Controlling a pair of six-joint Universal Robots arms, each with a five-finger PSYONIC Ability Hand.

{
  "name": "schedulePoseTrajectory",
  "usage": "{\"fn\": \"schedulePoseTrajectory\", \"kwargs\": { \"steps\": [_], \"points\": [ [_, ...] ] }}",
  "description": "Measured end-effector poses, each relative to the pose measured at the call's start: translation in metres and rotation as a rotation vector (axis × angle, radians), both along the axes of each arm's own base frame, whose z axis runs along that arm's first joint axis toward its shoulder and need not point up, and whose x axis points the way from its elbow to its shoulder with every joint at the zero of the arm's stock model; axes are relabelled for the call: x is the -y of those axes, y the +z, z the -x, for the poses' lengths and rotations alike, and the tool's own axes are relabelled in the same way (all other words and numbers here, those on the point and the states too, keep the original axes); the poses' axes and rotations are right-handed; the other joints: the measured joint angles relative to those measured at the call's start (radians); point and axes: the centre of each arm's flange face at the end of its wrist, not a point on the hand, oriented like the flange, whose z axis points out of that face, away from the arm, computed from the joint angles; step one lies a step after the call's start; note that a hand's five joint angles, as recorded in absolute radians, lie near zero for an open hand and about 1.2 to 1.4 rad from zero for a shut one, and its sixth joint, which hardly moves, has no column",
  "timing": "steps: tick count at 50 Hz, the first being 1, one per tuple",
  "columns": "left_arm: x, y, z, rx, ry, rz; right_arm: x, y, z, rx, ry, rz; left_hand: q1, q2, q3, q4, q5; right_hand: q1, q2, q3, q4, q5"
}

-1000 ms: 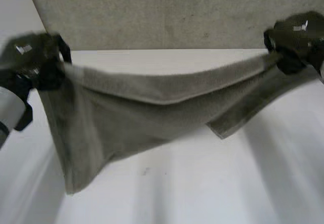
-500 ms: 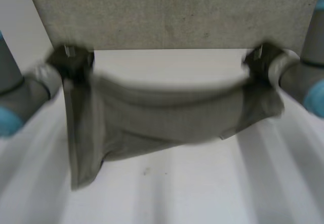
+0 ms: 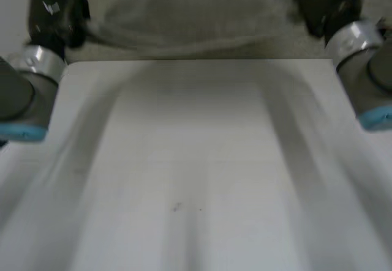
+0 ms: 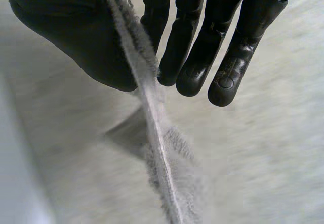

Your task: Fold the towel.

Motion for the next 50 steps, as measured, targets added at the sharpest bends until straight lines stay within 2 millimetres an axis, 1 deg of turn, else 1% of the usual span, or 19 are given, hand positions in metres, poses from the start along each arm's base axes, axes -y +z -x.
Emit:
{"fn": "schedulePoseTrajectory", "kwargs": {
  "steps": [2, 4, 6, 7, 9, 11, 13, 18, 21, 23, 25, 31, 32, 34, 37, 38, 40, 47, 50],
  "points": [
    [-0.001, -0.024, 0.000, 0.017, 0.000, -0.067, 0.000, -0.023, -0.001, -0.026, 0.012, -0.067, 0.000, 0.000, 0.000, 0.000, 0.000, 0.000, 0.000, 0.000, 0.000, 0.000],
    [-0.004, -0.054, -0.001, 0.039, 0.000, -0.151, -0.003, -0.062, -0.001, -0.064, 0.027, -0.174, 0.000, 0.000, 0.000, 0.000, 0.000, 0.000, 0.000, 0.000, 0.000, 0.000],
    [-0.007, -0.072, -0.001, 0.054, 0.001, -0.203, -0.005, -0.083, -0.001, -0.083, 0.034, -0.233, 0.000, 0.000, 0.000, 0.000, 0.000, 0.000, 0.000, 0.000, 0.000, 0.000],
    [-0.010, -0.089, -0.002, 0.071, 0.002, -0.252, -0.007, -0.101, -0.001, -0.098, 0.038, -0.282, 0.000, 0.000, 0.000, 0.000, 0.000, 0.000, 0.000, 0.000, 0.000, 0.000],
    [-0.015, -0.107, -0.003, 0.094, 0.004, -0.305, -0.011, -0.131, 0.000, -0.121, 0.042, -0.365, 0.000, 0.000, 0.000, 0.000, 0.000, 0.000, 0.000, 0.000, 0.000, 0.000],
    [-0.018, -0.118, -0.003, 0.112, 0.006, -0.338, -0.014, -0.145, 0.001, -0.132, 0.043, -0.406, 0.000, 0.000, 0.000, 0.000, 0.000, 0.000, 0.000, 0.000, 0.000, 0.000],
    [-0.024, -0.132, -0.005, 0.151, 0.013, -0.380, -0.020, -0.169, 0.003, -0.152, 0.042, -0.479, 0.000, 0.000, 0.000, 0.000, 0.000, 0.000, 0.000, 0.000, 0.000, 0.000],
    [-0.032, -0.146, -0.012, 0.220, 0.035, -0.423, -0.025, -0.190, 0.009, -0.166, 0.033, -0.572, 0.001, 0.000, 0.000, 0.000, 0.000, 0.000, -0.002, -0.002, -0.002, -0.001],
    [-0.034, -0.148, -0.016, 0.244, 0.045, -0.432, -0.025, -0.194, 0.014, -0.151, 0.020, -0.615, 0.001, 0.000, 0.000, 0.000, 0.000, -0.057, -0.096, -0.105, -0.112, -0.071],
    [-0.037, -0.148, -0.022, 0.272, 0.062, -0.435, -0.023, -0.196, 0.025, -0.093, -0.010, -0.687, 0.001, 0.000, 0.000, 0.000, 0.000, -0.122, -0.187, -0.202, -0.205, -0.145],
    [-0.037, -0.145, -0.026, 0.276, 0.074, -0.430, -0.020, -0.194, 0.034, -0.023, -0.036, -0.738, 0.001, 0.000, 0.000, 0.000, 0.000, -0.337, -0.449, -0.456, -0.462, -0.403],
    [-0.037, -0.135, -0.034, 0.270, 0.098, -0.414, -0.009, -0.190, 0.058, 0.187, -0.110, -0.844, 0.001, 0.000, 0.000, 0.000, 0.000, -0.401, -0.518, -0.544, -0.558, -0.513],
    [-0.038, -0.133, -0.036, 0.267, 0.102, -0.411, -0.005, -0.189, 0.068, 0.269, -0.138, -0.872, 0.001, 0.000, 0.000, 0.000, 0.000, -0.401, -0.518, -0.544, -0.560, -0.518],
    [-0.039, -0.131, -0.037, 0.264, 0.104, -0.412, -0.001, -0.188, 0.076, 0.337, -0.162, -0.892, 0.001, 0.000, 0.000, 0.000, 0.000, -0.397, -0.513, -0.538, -0.553, -0.511],
    [-0.041, -0.130, -0.038, 0.263, 0.105, -0.418, 0.004, -0.189, 0.089, 0.435, -0.186, -0.922, 0.001, 0.000, 0.000, 0.000, 0.000, -0.296, -0.386, -0.398, -0.423, -0.392],
    [-0.043, -0.131, -0.037, 0.263, 0.103, -0.423, 0.005, -0.189, 0.092, 0.458, -0.187, -0.930, 0.001, 0.000, 0.000, 0.000, 0.000, -0.096, -0.159, -0.177, -0.186, -0.182],
    [-0.047, -0.132, -0.037, 0.266, 0.099, -0.438, 0.007, -0.190, 0.096, 0.495, -0.176, -0.948, 0.001, 0.000, 0.000, 0.000, 0.000, 0.001, -0.015, -0.032, -0.038, -0.046],
    [-0.063, -0.133, -0.035, 0.280, 0.082, -0.497, 0.005, -0.185, 0.098, 0.515, -0.085, -0.980, 0.001, 0.000, 0.000, 0.000, 0.000, 0.001, 0.004, -0.002, -0.003, -0.015],
    [-0.079, -0.131, -0.037, 0.297, 0.075, -0.564, -0.004, -0.172, 0.096, 0.472, -0.014, -1.004, 0.001, 0.000, 0.000, 0.000, 0.000, 0.001, 0.004, -0.002, -0.003, -0.013]
  ]
}}
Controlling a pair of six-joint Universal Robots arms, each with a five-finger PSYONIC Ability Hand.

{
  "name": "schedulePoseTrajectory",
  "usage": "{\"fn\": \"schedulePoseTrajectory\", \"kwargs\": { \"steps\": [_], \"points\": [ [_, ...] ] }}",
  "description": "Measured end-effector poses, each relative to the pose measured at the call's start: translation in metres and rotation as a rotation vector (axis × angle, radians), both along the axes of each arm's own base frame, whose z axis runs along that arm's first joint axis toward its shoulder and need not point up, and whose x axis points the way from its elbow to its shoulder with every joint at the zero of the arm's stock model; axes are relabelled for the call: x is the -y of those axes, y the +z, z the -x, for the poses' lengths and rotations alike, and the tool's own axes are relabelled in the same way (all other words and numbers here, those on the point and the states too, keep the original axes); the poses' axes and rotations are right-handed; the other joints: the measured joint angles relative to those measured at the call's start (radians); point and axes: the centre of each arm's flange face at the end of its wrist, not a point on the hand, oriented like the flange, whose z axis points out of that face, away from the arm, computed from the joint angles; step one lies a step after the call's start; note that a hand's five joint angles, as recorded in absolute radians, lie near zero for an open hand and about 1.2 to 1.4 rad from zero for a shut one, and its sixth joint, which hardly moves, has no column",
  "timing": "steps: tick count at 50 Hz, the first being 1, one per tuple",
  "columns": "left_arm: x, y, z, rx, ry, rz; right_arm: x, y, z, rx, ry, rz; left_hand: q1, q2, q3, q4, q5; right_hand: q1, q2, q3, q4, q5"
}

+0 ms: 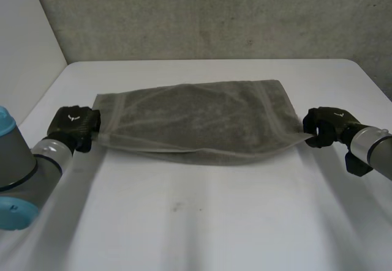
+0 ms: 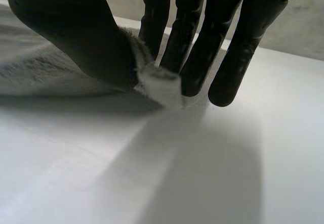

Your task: Fold the towel.

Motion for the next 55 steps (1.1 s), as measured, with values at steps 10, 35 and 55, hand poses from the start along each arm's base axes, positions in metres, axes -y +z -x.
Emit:
{"fn": "schedulePoseTrajectory", "kwargs": {
  "steps": [10, 35, 55],
  "points": [
    [-0.053, 0.017, -0.025, 0.126, 0.011, -0.281, -0.060, 0.024, 0.034, -0.478, 0.242, -0.117, 0.000, 0.000, 0.000, 0.000, 0.000, 0.000, 0.000, 0.000, 0.002, 0.005],
    [-0.041, 0.039, -0.022, 0.055, -0.166, -0.304, -0.061, 0.050, 0.012, -0.572, 0.286, 0.043, 0.000, 0.000, 0.000, 0.000, 0.000, 0.000, 0.000, 0.000, 0.002, 0.010],
    [0.064, -0.012, 0.018, -0.034, -0.034, -0.093, 0.051, -0.001, -0.070, -0.618, 0.034, 0.444, -0.888, -0.922, -0.916, -0.919, -0.885, -0.758, -0.942, -0.969, -0.958, -0.897]
  ]
}}
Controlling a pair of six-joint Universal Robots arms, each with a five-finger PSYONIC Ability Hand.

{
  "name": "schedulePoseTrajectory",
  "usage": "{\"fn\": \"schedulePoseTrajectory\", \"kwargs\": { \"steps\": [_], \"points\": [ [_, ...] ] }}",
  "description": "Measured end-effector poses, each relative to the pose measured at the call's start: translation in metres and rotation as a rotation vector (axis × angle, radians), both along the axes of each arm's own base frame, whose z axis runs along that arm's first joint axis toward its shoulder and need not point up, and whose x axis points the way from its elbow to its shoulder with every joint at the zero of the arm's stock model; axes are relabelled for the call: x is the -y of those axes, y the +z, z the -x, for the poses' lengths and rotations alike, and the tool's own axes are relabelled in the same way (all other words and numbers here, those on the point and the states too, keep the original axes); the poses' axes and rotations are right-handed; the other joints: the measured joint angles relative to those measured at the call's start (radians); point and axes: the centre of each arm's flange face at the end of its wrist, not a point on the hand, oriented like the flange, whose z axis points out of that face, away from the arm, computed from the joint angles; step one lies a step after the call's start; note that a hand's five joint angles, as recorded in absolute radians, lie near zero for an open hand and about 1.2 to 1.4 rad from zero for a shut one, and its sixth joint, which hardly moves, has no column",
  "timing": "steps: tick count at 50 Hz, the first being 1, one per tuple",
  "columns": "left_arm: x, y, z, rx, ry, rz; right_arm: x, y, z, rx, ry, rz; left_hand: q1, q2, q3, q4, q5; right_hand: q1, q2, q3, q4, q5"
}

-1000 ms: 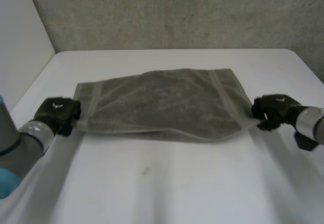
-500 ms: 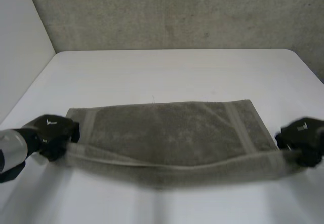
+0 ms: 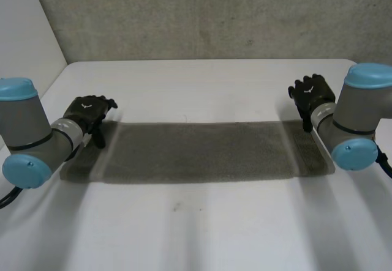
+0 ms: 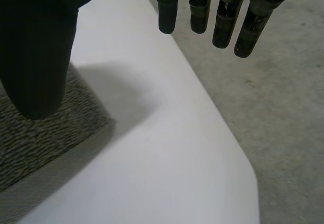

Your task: Fold the towel.

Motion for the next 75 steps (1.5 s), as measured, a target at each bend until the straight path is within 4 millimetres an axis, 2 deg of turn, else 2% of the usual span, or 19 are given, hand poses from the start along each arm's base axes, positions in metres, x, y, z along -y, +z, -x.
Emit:
{"fn": "schedulePoseTrajectory", "kwargs": {
  "steps": [2, 4, 7, 11, 13, 16, 18, 23, 33, 37, 40, 44, 49, 51, 52, 53, 60, 72, 75],
  "points": [
    [-0.002, 0.007, 0.004, 0.003, -0.012, 0.020, -0.002, 0.015, 0.002, 0.023, -0.022, 0.019, -0.086, -0.084, -0.087, -0.087, -0.083, 0.000, 0.000, 0.000, 0.000, 0.000],
    [-0.003, 0.012, 0.005, 0.004, -0.016, 0.033, -0.004, 0.020, 0.003, 0.033, -0.029, 0.024, -0.098, -0.100, -0.104, -0.102, -0.096, 0.000, 0.000, 0.000, 0.000, -0.002],
    [-0.006, 0.024, 0.006, 0.003, -0.020, 0.062, -0.015, 0.045, 0.010, 0.103, -0.052, 0.033, -0.114, -0.115, -0.120, -0.116, -0.105, 0.000, 0.000, 0.000, 0.000, -0.004],
    [-0.012, 0.034, 0.004, 0.003, -0.017, 0.075, -0.032, 0.061, 0.018, 0.168, -0.056, 0.012, -0.123, -0.125, -0.130, -0.126, -0.109, 0.000, 0.000, 0.000, 0.000, -0.004],
    [-0.016, 0.036, 0.003, 0.004, -0.016, 0.074, -0.039, 0.062, 0.024, 0.184, -0.055, -0.008, -0.124, -0.125, -0.133, -0.127, -0.110, 0.000, 0.000, 0.000, 0.000, -0.004],
    [-0.026, 0.039, 0.001, 0.004, -0.014, 0.064, -0.054, 0.058, 0.040, 0.204, -0.050, -0.066, -0.125, -0.128, -0.133, -0.129, -0.111, 0.000, 0.000, 0.000, 0.000, -0.004],
    [-0.029, 0.040, 0.000, 0.004, -0.014, 0.062, -0.056, 0.056, 0.042, 0.206, -0.048, -0.077, -0.125, -0.128, -0.133, -0.129, -0.111, 0.000, 0.000, 0.000, 0.000, -0.004],
    [-0.049, 0.046, -0.002, -0.002, -0.020, 0.053, -0.076, 0.033, 0.066, 0.220, -0.034, -0.202, -0.125, -0.129, -0.133, -0.130, -0.111, 0.003, 0.003, 0.014, 0.004, 0.000],
    [-0.062, 0.053, -0.001, -0.010, -0.026, 0.058, -0.091, -0.010, 0.082, 0.229, -0.056, -0.358, -0.125, -0.129, -0.134, -0.130, -0.111, 0.109, 0.131, 0.169, 0.149, 0.127],
    [-0.063, 0.054, -0.001, -0.013, -0.026, 0.060, -0.092, -0.019, 0.083, 0.231, -0.051, -0.384, -0.125, -0.129, -0.134, -0.130, -0.111, 0.151, 0.178, 0.213, 0.196, 0.170],
    [-0.065, 0.054, -0.002, -0.015, -0.025, 0.058, -0.092, -0.024, 0.082, 0.230, -0.035, -0.395, -0.125, -0.129, -0.134, -0.130, -0.111, 0.306, 0.373, 0.394, 0.374, 0.337],
    [-0.067, 0.052, -0.002, -0.016, -0.025, 0.047, -0.089, -0.029, 0.081, 0.225, -0.019, -0.393, -0.125, -0.129, -0.134, -0.130, -0.111, 0.391, 0.502, 0.520, 0.501, 0.455],
    [-0.073, 0.047, 0.000, -0.020, -0.030, 0.024, -0.084, -0.031, 0.081, 0.222, -0.015, -0.375, -0.125, -0.129, -0.134, -0.130, -0.111, 0.556, 0.855, 0.875, 0.860, 0.806],
    [-0.074, 0.046, 0.001, -0.021, -0.034, 0.020, -0.083, -0.031, 0.082, 0.221, -0.018, -0.369, -0.125, -0.129, -0.134, -0.130, -0.111, 0.556, 0.855, 0.875, 0.860, 0.806],
    [-0.078, 0.044, 0.004, -0.022, -0.042, 0.013, -0.078, -0.028, 0.086, 0.220, -0.032, -0.344, -0.125, -0.129, -0.134, -0.130, -0.111, 0.714, 0.934, 0.962, 0.955, 0.896],
    [-0.079, 0.044, 0.005, -0.023, -0.044, 0.012, -0.077, -0.028, 0.088, 0.219, -0.036, -0.339, -0.125, -0.129, -0.134, -0.130, -0.111, 0.714, 0.934, 0.962, 0.955, 0.896],
    [-0.086, 0.049, 0.008, -0.028, -0.055, 0.026, -0.062, -0.007, 0.116, 0.211, -0.130, -0.248, -0.125, -0.129, -0.134, -0.130, -0.111, 0.728, 0.934, 0.962, 0.956, 0.901],
    [-0.091, 0.060, 0.007, -0.055, -0.049, 0.049, -0.037, 0.020, 0.197, 0.019, -0.298, -0.120, -0.125, -0.129, -0.134, -0.130, -0.111, 0.737, 0.934, 0.963, 0.957, 0.904],
    [-0.091, 0.061, 0.007, -0.067, -0.045, 0.046, -0.034, 0.026, 0.198, 0.000, -0.298, -0.096, -0.125, -0.129, -0.134, -0.130, -0.111, 0.738, 0.934, 0.967, 0.957, 0.905]
  ]
}}
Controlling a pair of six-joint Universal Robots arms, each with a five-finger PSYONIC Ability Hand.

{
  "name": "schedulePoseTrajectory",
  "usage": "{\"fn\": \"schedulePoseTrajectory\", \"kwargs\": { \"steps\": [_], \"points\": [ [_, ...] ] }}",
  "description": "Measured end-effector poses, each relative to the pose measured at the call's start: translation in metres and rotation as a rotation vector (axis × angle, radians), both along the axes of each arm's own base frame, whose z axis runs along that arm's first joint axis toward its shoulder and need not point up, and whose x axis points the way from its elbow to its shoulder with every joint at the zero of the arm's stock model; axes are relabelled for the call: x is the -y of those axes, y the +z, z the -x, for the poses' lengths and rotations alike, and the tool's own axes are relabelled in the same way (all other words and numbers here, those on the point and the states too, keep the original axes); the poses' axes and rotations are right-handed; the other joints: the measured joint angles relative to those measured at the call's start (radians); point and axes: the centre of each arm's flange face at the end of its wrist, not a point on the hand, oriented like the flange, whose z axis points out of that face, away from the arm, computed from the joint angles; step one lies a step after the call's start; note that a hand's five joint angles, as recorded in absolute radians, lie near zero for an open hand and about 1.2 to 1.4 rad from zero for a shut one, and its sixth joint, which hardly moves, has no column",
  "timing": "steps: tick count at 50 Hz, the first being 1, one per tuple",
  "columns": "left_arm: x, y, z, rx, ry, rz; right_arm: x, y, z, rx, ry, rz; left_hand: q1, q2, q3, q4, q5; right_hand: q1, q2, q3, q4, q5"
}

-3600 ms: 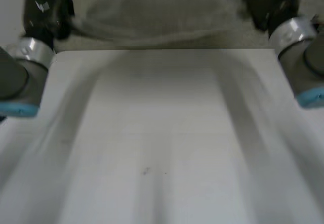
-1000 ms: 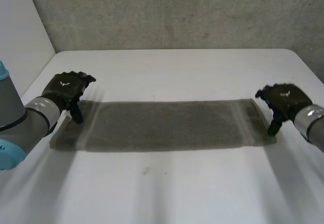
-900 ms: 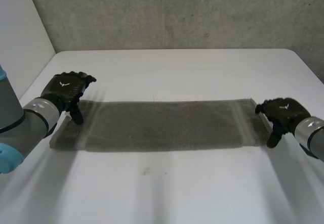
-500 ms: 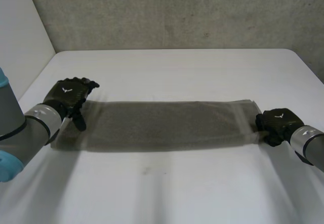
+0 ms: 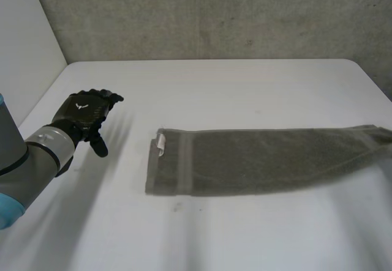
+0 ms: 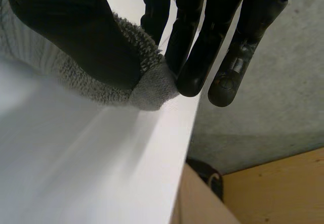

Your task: Fold the towel.

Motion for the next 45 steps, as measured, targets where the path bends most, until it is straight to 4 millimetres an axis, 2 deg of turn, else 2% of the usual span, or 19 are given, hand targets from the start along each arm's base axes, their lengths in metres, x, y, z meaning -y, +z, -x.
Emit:
{"fn": "schedulePoseTrajectory", "kwargs": {
  "steps": [3, 6, 7, 10, 12, 13, 14, 15, 17, 20, 22, 24, 25, 26, 27, 32, 38, 39, 45],
  "points": [
    [0.000, 0.001, 0.000, -0.010, 0.003, -0.002, 0.001, 0.012, -0.020, 0.024, 0.045, 0.041, 0.000, 0.000, 0.000, 0.000, 0.000, 0.000, 0.000, 0.003, 0.000, 0.003],
    [0.000, 0.001, -0.001, -0.016, 0.007, -0.003, -0.005, 0.030, -0.062, 0.093, 0.139, 0.098, 0.000, 0.000, 0.000, 0.000, 0.000, -0.001, 0.000, 0.008, 0.002, 0.004],
    [0.000, 0.001, -0.001, -0.016, 0.007, -0.003, -0.005, 0.030, -0.062, 0.093, 0.139, 0.098, 0.000, 0.000, 0.000, 0.000, 0.000, -0.001, 0.000, 0.008, 0.002, 0.004],
    [0.000, 0.003, -0.001, -0.019, 0.009, 0.001, -0.030, 0.052, -0.141, 0.201, 0.338, 0.167, 0.000, 0.000, 0.000, 0.000, 0.000, -0.001, 0.000, 0.008, 0.004, 0.005],
    [0.000, 0.003, -0.001, -0.020, 0.009, 0.002, -0.034, 0.054, -0.151, 0.211, 0.368, 0.174, 0.000, 0.000, 0.000, 0.000, 0.000, -0.001, 0.000, 0.008, 0.004, 0.005],
    [0.000, 0.004, -0.001, -0.020, 0.010, 0.004, -0.043, 0.056, -0.170, 0.228, 0.422, 0.184, 0.000, 0.000, 0.000, 0.000, 0.000, -0.001, 0.000, 0.008, 0.004, 0.005],
    [0.000, 0.004, -0.001, -0.020, 0.010, 0.005, -0.075, 0.055, -0.228, 0.267, 0.593, 0.203, 0.000, 0.000, 0.000, 0.000, 0.000, -0.001, 0.000, 0.008, 0.004, 0.005],
    [0.000, 0.005, -0.001, -0.020, 0.010, 0.006, -0.081, 0.054, -0.239, 0.273, 0.627, 0.206, 0.000, 0.000, 0.000, 0.000, 0.000, -0.001, 0.000, 0.008, 0.004, 0.005],
    [-0.001, 0.004, -0.001, -0.020, 0.010, 0.005, -0.122, 0.042, -0.294, 0.297, 0.802, 0.202, 0.000, 0.000, 0.000, 0.000, 0.000, -0.001, 0.000, 0.008, 0.004, 0.005],
    [-0.002, 0.004, -0.001, -0.019, 0.008, 0.003, -0.166, 0.012, -0.342, 0.301, 0.959, 0.149, 0.000, 0.000, 0.000, 0.000, 0.000, -0.001, 0.000, 0.008, 0.004, 0.005],
    [-0.003, 0.003, -0.001, -0.019, 0.006, 0.000, -0.185, -0.011, -0.359, 0.287, 1.014, 0.095, 0.000, 0.000, 0.000, 0.000, 0.000, -0.026, -0.044, -0.043, -0.048, -0.035],
    [-0.004, 0.003, 0.000, -0.019, 0.004, -0.001, -0.192, -0.022, -0.364, 0.277, 1.030, 0.067, 0.000, 0.000, 0.000, 0.000, 0.000, -0.231, -0.261, -0.261, -0.267, -0.230],
    [-0.005, 0.003, 0.002, -0.019, -0.003, -0.001, -0.200, -0.037, -0.368, 0.262, 1.043, 0.028, 0.000, 0.000, 0.000, 0.000, 0.000, -0.531, -0.605, -0.601, -0.608, -0.562],
    [-0.005, 0.003, 0.002, -0.019, -0.003, -0.001, -0.200, -0.037, -0.368, 0.262, 1.043, 0.028, 0.000, 0.000, 0.000, 0.000, 0.000, -0.531, -0.605, -0.601, -0.608, -0.562],
    [-0.006, 0.003, 0.004, -0.020, -0.010, 0.000, -0.202, -0.043, -0.369, 0.254, 1.042, 0.007, 0.000, 0.000, 0.000, 0.000, 0.000, -0.638, -0.792, -0.783, -0.790, -0.746],
    [-0.013, 0.008, 0.021, -0.031, -0.067, 0.034, -0.187, -0.025, -0.353, 0.290, 0.919, -0.001, 0.000, 0.000, 0.000, 0.000, 0.000, -0.737, -0.935, -0.967, -0.957, -0.907],
    [-0.022, 0.013, 0.054, -0.075, -0.159, 0.086, -0.148, 0.001, -0.295, 0.378, 0.667, -0.033, 0.000, 0.003, 0.002, 0.002, 0.000, -0.737, -0.935, -0.967, -0.957, -0.910],
    [-0.025, 0.011, 0.065, -0.089, -0.186, 0.088, -0.140, 0.002, -0.273, 0.391, 0.596, -0.058, 0.000, 0.003, 0.002, 0.002, 0.000, -0.737, -0.935, -0.967, -0.957, -0.910],
    [-0.033, -0.012, 0.088, -0.083, -0.203, 0.045, -0.130, -0.017, -0.219, 0.378, 0.459, -0.152, 0.000, 0.004, 0.002, 0.002, 0.000, -0.699, -0.875, -0.886, -0.901, -0.854]
  ]
}}
